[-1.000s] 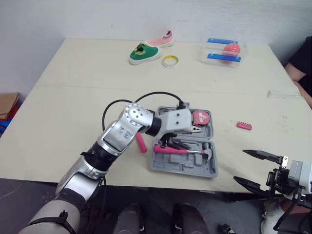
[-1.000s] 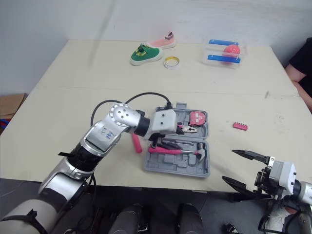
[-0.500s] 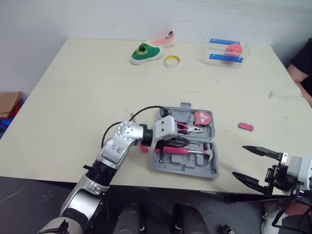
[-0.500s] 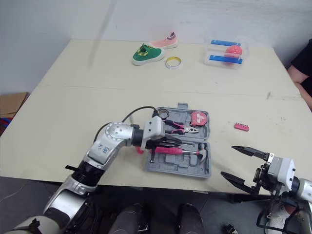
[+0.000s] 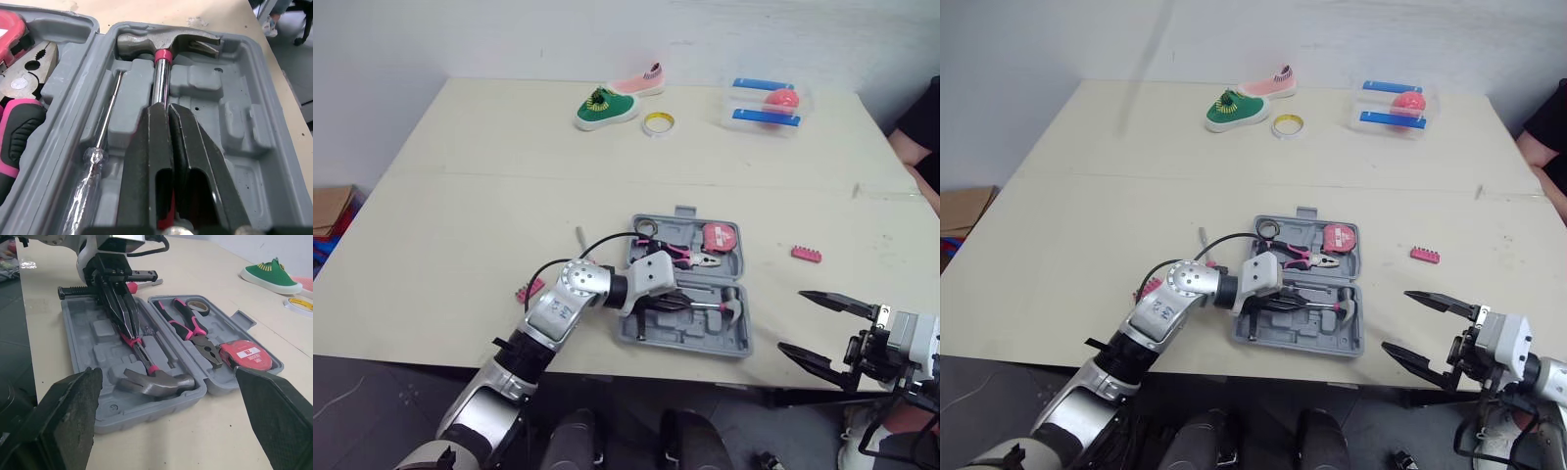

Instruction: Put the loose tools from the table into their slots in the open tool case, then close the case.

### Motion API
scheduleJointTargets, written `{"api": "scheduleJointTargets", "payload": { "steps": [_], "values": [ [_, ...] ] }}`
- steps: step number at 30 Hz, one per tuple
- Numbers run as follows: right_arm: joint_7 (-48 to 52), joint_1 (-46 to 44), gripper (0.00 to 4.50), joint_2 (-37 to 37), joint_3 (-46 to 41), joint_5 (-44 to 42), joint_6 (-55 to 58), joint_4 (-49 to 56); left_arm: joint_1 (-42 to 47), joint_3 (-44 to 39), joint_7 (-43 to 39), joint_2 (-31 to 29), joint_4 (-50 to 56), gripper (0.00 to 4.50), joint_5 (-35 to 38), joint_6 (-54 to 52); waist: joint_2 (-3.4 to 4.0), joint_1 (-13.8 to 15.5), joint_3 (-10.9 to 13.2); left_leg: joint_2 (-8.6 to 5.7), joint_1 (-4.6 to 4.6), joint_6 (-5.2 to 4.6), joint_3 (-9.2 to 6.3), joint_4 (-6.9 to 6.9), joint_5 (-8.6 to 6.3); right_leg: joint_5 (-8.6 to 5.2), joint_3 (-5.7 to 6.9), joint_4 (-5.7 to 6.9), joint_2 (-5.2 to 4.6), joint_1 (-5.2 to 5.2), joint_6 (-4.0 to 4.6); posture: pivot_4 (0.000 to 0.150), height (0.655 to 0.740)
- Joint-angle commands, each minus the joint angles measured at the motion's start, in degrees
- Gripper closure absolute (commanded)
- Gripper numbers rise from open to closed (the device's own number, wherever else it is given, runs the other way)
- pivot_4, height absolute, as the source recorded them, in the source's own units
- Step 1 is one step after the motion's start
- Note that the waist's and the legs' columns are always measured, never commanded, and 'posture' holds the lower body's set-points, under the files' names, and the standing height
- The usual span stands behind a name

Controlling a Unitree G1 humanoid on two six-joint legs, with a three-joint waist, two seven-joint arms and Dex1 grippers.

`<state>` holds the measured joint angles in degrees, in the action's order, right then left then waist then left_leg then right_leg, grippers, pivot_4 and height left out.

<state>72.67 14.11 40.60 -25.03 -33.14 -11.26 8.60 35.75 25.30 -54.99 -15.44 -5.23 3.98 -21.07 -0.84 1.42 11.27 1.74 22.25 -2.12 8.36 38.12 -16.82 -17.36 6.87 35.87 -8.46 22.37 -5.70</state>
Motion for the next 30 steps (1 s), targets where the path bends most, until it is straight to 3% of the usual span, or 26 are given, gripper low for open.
{"api": "scheduleJointTargets", "payload": {
  "steps": [1,7,13,26,30],
  "values": [
    [-1.32,-0.19,0.0,0.63,-0.16,-0.55,0.91,2.89,-0.57,2.15,1.17,-0.35,-3.04,4.45,-2.75,-3.96,-0.01,0.0,-0.01,0.01,-0.01,0.0,0.0,0.0,-0.01,0.0,-0.01,0.0,-0.01,-0.01,0.0,0.15,0.74],
    [-2.69,-0.76,0.0,0.82,0.13,-0.32,2.61,4.64,-0.25,4.12,3.29,0.25,-4.46,4.45,-3.68,-10.61,-0.04,0.1,-0.42,0.01,-0.1,-0.05,-0.04,0.01,-0.07,0.0,0.0,-0.05,-0.04,-0.14,-0.01,0.15,0.74],
    [-3.72,-1.63,0.0,0.7,0.58,-0.02,3.58,5.33,-1.79,6.54,3.76,0.73,-7.17,4.45,-3.93,-16.78,-0.05,0.15,-0.78,0.05,-0.74,-0.17,-0.23,-0.06,-0.59,0.0,0.15,-0.4,-0.09,-0.99,-0.01,0.15,0.74],
    [-4.26,-1.75,0.0,0.78,0.78,0.13,3.54,5.37,-2.17,8.9,5.22,-0.08,-10.86,4.45,-5.34,-16.67,0.08,0.09,-2.48,0.22,-1.12,-0.04,-0.2,-0.21,-0.93,-0.03,0.12,-0.88,-0.06,-1.39,0.03,0.15,0.74],
    [-4.14,-1.68,0.0,0.67,0.64,0.19,3.2,4.99,-2.48,3.93,5.12,2.07,-9.21,4.45,-1.5,-8.66,0.23,0.11,-2.58,0.24,-1.11,-0.04,-0.21,-0.23,-0.94,-0.03,0.12,-0.96,-0.06,-1.41,0.03,0.15,0.74]
  ]
}}
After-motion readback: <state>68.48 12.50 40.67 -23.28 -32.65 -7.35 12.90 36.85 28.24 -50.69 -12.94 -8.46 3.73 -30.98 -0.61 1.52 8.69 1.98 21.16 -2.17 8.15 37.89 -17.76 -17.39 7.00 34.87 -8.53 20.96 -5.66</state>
